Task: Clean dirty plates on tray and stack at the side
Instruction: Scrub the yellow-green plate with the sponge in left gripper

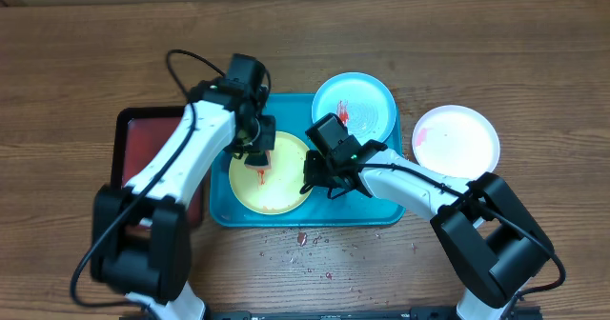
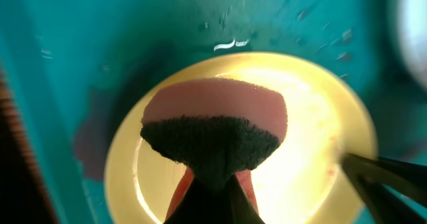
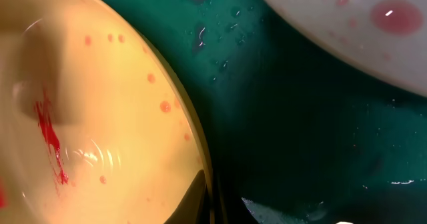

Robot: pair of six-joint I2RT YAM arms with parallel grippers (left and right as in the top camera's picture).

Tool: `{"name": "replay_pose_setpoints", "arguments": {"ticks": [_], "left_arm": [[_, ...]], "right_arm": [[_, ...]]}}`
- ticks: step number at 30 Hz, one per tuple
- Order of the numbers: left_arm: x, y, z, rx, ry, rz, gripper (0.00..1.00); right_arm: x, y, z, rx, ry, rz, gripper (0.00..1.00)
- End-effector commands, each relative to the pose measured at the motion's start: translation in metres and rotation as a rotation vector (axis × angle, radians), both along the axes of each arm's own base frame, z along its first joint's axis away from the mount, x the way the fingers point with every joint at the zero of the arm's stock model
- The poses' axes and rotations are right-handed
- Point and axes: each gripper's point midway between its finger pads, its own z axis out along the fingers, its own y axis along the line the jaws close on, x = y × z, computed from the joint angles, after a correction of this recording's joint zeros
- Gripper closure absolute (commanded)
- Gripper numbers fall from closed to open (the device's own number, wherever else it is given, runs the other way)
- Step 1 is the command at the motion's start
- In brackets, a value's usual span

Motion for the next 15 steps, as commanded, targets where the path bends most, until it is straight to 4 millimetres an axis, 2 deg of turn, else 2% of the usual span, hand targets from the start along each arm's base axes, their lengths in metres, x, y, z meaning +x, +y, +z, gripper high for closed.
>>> {"name": "replay_pose_setpoints", "arguments": {"ticks": [1, 5, 8, 10, 12, 15], "left_arm": [[-0.002, 0.014, -0.031, 0.113, 0.063, -0.077, 0.96], [-0.01, 0.027, -0.055, 0.184, 0.135, -0.144, 0.96], [-0.018, 0.026, -0.066, 0.175, 0.186, -0.182, 0.96], [-0.025, 0.013, -0.07, 0.105, 0.217, -0.252, 0.96], [-0.037, -0.01, -0.068, -0.033, 0.245, -0.38, 0.96], [-0.063, -0.048, -0.053, -0.298, 0.279, -0.588, 0.96]], "right_arm": [[0.004, -0.002, -0.001, -0.01, 0.002, -0.019, 0.96], [0.004, -0.002, -0.001, -0.012, -0.002, -0.012, 0.96], [0.004, -0.002, -0.001, -0.012, -0.002, -0.012, 0.96], [0.004, -0.002, -0.001, -0.011, -0.002, -0.012, 0.96], [0.005, -0.002, -0.001, -0.015, -0.005, -0.014, 0.96], [0.005, -0.003, -0.001, -0.017, -0.007, -0.016, 0.96]]}}
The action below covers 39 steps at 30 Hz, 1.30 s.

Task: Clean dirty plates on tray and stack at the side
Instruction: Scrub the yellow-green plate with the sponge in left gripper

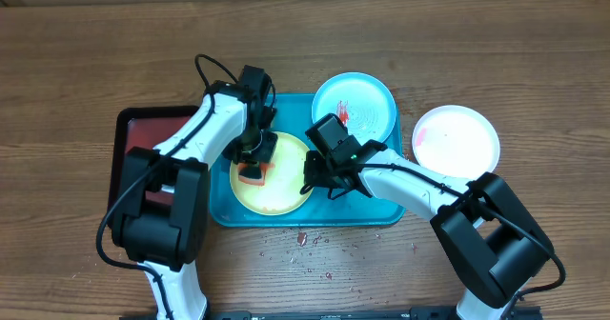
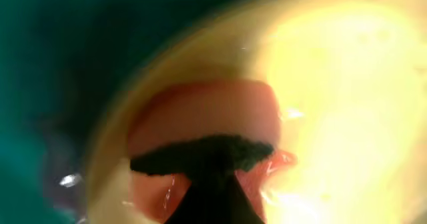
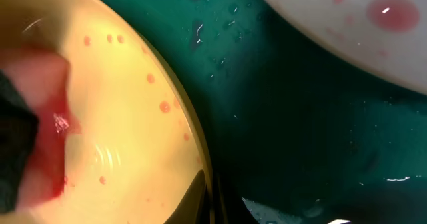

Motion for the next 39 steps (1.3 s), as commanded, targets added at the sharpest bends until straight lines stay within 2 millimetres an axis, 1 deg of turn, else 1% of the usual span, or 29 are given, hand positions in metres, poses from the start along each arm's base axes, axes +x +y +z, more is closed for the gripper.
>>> {"name": "replay_pose_setpoints", "arguments": {"ticks": [1, 3, 6, 9, 10, 12, 13, 15, 17, 18, 20, 23, 25, 26, 27, 29, 30, 31, 32, 34, 35, 37, 39], "left_arm": [[-0.048, -0.059, 0.003, -0.398, 0.167, -0.297, 0.96], [-0.057, -0.065, 0.01, -0.461, 0.195, -0.332, 0.96], [-0.053, -0.056, 0.004, -0.388, 0.194, -0.283, 0.96], [-0.031, -0.029, -0.011, -0.193, 0.143, -0.119, 0.96], [-0.021, -0.015, -0.015, -0.103, 0.114, -0.033, 0.95], [-0.003, 0.017, -0.02, 0.088, 0.039, 0.156, 0.96], [0.004, 0.037, -0.019, 0.197, -0.007, 0.263, 0.96], [0.014, 0.071, -0.012, 0.391, -0.103, 0.44, 0.96], [0.019, 0.093, -0.001, 0.518, -0.179, 0.545, 0.96], [0.02, 0.098, 0.003, 0.552, -0.202, 0.566, 0.96], [0.023, 0.101, 0.009, 0.59, -0.235, 0.573, 0.96], [0.026, 0.093, 0.01, 0.58, -0.247, 0.556, 0.96], [0.025, 0.079, 0.006, 0.522, -0.217, 0.494, 0.96], [0.024, 0.067, 0.002, 0.471, -0.186, 0.438, 0.96], [0.021, 0.05, -0.003, 0.393, -0.142, 0.357, 0.96], [0.008, 0.01, -0.01, 0.196, -0.042, 0.174, 0.96], [-0.003, -0.021, -0.01, 0.038, 0.019, 0.038, 0.96], [-0.012, -0.043, -0.007, -0.085, 0.055, -0.063, 0.96], [-0.018, -0.058, -0.004, -0.17, 0.07, -0.133, 0.96], [-0.02, -0.075, 0.0, -0.259, 0.062, -0.21, 0.96], [-0.016, -0.078, 0.0, -0.267, 0.044, -0.214, 0.96], [-0.006, -0.081, 0.0, -0.277, 0.003, -0.202, 0.96], [0.012, -0.078, 0.0, -0.265, -0.047, -0.131, 0.96]], "right_arm": [[0.006, -0.002, -0.001, -0.011, -0.01, -0.015, 0.96], [0.006, -0.001, -0.001, -0.011, -0.01, -0.015, 0.96], [0.006, -0.001, -0.001, -0.011, -0.01, -0.015, 0.96], [0.006, -0.001, -0.001, -0.011, -0.01, -0.015, 0.96], [0.006, -0.001, -0.001, -0.011, -0.009, -0.015, 0.96], [0.006, -0.002, -0.001, -0.011, -0.009, -0.015, 0.96], [0.006, -0.002, -0.001, -0.011, -0.009, -0.015, 0.96], [0.006, -0.002, -0.001, -0.011, -0.009, -0.015, 0.96], [0.006, -0.002, -0.001, -0.011, -0.009, -0.015, 0.96], [0.006, -0.001, -0.001, -0.011, -0.009, -0.015, 0.96], [0.006, -0.001, -0.001, -0.011, -0.009, -0.015, 0.96], [0.006, -0.001, -0.001, -0.011, -0.01, -0.015, 0.96], [0.006, -0.001, -0.001, -0.011, -0.01, -0.015, 0.96], [0.006, -0.001, -0.001, -0.011, -0.01, -0.015, 0.96], [0.006, -0.001, -0.001, -0.011, -0.01, -0.015, 0.96], [0.006, -0.001, -0.001, -0.011, -0.01, -0.015, 0.96], [0.006, -0.001, -0.001, -0.011, -0.01, -0.015, 0.96], [0.006, -0.001, -0.001, -0.011, -0.01, -0.015, 0.96], [0.006, -0.001, -0.001, -0.011, -0.01, -0.015, 0.96], [0.006, -0.001, -0.001, -0.011, -0.01, -0.015, 0.96], [0.006, -0.001, -0.001, -0.01, -0.009, -0.015, 0.96], [0.006, -0.001, -0.001, -0.011, -0.009, -0.015, 0.96], [0.006, -0.002, -0.001, -0.011, -0.008, -0.015, 0.96]]}}
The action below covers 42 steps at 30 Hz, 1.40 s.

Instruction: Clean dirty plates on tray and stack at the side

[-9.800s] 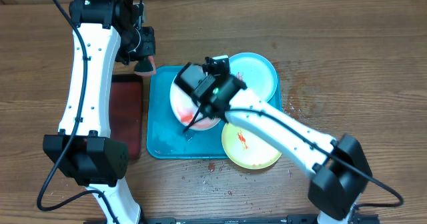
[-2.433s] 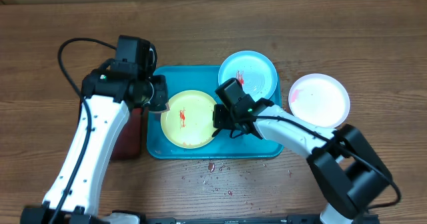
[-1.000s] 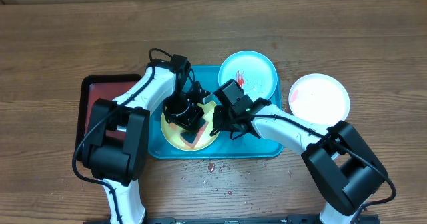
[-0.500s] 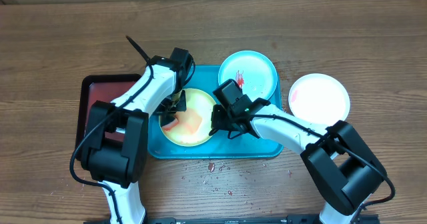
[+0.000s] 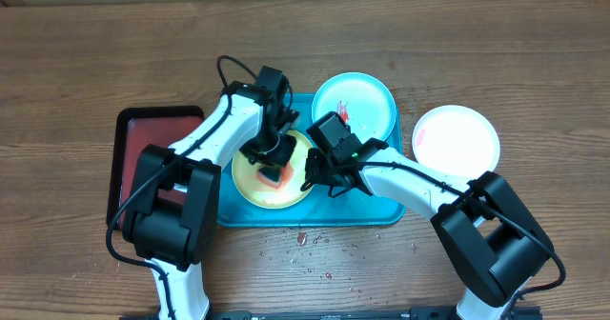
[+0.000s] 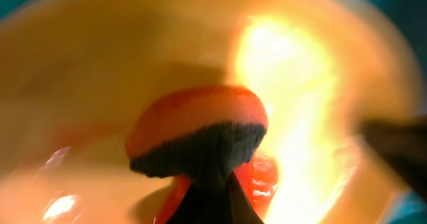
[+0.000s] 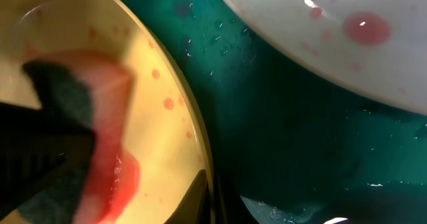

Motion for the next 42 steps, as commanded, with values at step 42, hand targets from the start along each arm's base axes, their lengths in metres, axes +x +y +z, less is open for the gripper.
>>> {"name": "replay_pose_setpoints", "arguments": {"ticks": [42], "left_arm": [[0.085, 0.097, 0.184, 0.121, -0.191, 0.513, 0.96]], "right_arm": [[-0.018, -0.023, 0.194, -0.877, -0.885, -0.003, 0.96]]}}
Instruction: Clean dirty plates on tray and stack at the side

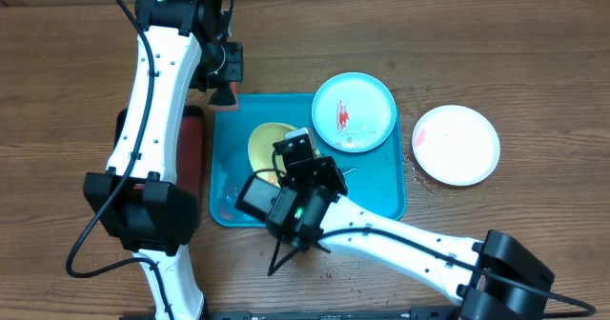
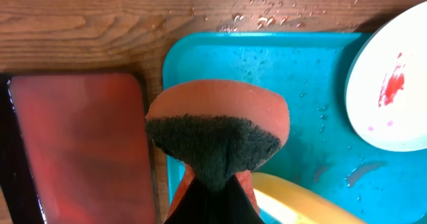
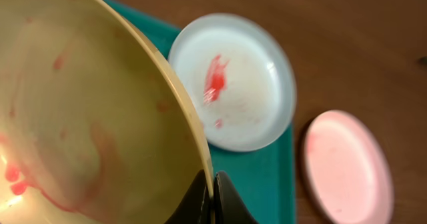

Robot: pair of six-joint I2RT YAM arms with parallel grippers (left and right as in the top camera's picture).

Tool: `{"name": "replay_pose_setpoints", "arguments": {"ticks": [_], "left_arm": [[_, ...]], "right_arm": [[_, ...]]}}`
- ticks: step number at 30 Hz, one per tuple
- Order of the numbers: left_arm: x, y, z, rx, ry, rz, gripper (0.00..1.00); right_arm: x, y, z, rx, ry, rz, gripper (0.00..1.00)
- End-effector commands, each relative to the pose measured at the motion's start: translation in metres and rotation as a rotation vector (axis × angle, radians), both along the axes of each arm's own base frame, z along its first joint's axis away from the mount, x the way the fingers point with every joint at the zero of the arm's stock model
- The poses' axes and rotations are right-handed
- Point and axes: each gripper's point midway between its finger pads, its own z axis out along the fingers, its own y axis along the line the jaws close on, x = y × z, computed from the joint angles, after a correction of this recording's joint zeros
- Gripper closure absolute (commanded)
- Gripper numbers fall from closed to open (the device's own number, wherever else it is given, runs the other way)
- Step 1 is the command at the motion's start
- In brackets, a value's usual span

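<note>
The yellow plate (image 3: 87,117) is tilted up above the teal tray (image 1: 376,191), and faint pink smears show on its face. My right gripper (image 3: 212,186) is shut on its rim. In the overhead view the plate (image 1: 268,141) shows over the tray's left half, partly hidden by the right wrist. My left gripper (image 2: 212,182) is shut on the orange sponge (image 2: 220,111) with its dark scrub pad, high over the tray's far left corner. A light blue plate (image 1: 354,110) with a red stain lies on the tray's far right. A pink plate (image 1: 456,145) lies on the table to the right.
A dark red tray (image 1: 190,153) lies left of the teal tray, partly under the left arm. Red crumbs and droplets are scattered on the wood in front of the teal tray. The right arm (image 1: 381,234) runs across the table's front.
My left gripper has come off the yellow plate with the sponge and now hangs over the tray's far left corner. My right gripper has raised and tilted the plate; its arm now lies along the front.
At first the sponge hung over the red-streaked yellow plate, my right gripper pinching its rim flat on the tray. Then the sponge pressed on the plate's left, then its middle, smearing the red. Now the sponge is withdrawn and the plate is held up, only faintly smeared.
</note>
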Motion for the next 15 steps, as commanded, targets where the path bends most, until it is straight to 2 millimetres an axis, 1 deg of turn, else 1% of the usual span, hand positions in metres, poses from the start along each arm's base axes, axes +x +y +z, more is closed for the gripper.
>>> {"name": "replay_pose_setpoints", "arguments": {"ticks": [1, 7, 9, 15], "left_arm": [[-0.001, 0.003, 0.002, 0.008, -0.009, 0.024, 0.96], [-0.001, 0.003, 0.002, 0.008, -0.008, 0.023, 0.96], [-0.001, 0.003, 0.002, 0.008, -0.008, 0.023, 0.96], [-0.001, 0.003, 0.002, 0.008, -0.008, 0.023, 0.96]], "right_arm": [[0.008, -0.009, 0.055, -0.057, -0.287, -0.055, 0.96], [-0.001, -0.008, 0.094, -0.146, -0.501, -0.06, 0.96], [-0.004, -0.007, 0.104, -0.169, -0.555, -0.06, 0.96], [-0.007, -0.005, 0.106, -0.188, -0.557, -0.044, 0.96]]}}
